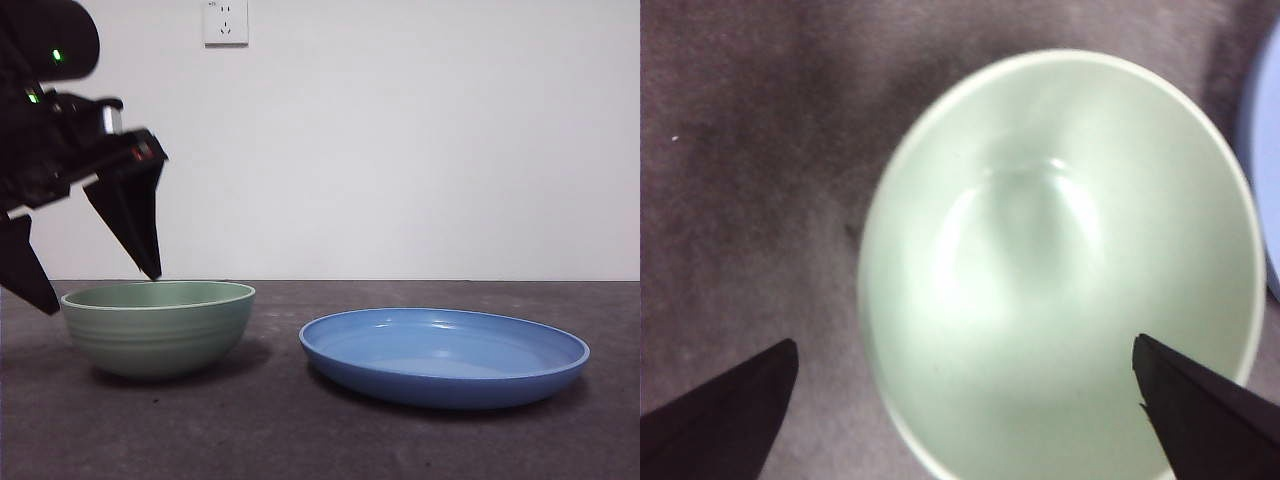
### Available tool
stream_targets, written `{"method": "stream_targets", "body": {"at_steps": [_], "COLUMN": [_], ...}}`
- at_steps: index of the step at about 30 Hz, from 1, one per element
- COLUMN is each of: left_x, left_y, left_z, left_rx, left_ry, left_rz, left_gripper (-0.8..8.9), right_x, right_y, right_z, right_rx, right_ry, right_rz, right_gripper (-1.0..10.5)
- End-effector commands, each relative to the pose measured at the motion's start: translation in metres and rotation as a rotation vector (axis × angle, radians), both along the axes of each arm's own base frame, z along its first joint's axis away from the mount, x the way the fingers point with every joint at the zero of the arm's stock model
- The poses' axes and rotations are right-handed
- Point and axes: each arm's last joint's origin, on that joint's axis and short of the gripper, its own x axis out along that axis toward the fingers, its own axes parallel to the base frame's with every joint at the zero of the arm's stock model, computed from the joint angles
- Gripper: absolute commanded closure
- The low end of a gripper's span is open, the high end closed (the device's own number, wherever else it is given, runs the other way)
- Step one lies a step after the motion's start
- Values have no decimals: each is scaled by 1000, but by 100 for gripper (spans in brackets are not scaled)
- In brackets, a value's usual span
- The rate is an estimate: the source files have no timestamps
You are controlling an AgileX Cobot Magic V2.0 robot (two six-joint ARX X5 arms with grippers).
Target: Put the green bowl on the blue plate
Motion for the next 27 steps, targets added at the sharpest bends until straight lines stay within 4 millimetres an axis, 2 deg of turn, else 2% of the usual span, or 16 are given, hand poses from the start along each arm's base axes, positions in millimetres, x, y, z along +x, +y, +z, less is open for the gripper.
{"method": "stream_targets", "body": {"at_steps": [1,7,11,19,21,27], "left_x": [9,14,16,17,18,22], "left_y": [-2,-3,-2,-1,-1,-3], "left_z": [-1,-13,-20,-20,-19,-12], "left_rx": [-9,23,33,29,28,23], "left_ry": [-5,23,55,44,40,23], "left_rz": [25,37,41,45,45,45], "left_gripper": [172,403,483,764,799,799], "right_x": [-1,-1,0,0,0,0], "right_y": [0,0,0,0,0,0], "right_z": [5,5,5,5,5,5], "right_rx": [2,2,1,1,1,1], "right_ry": [-23,-23,-23,-23,-24,-24], "right_rz": [7,6,7,7,7,7], "right_gripper": [322,322,322,322,322,322]}}
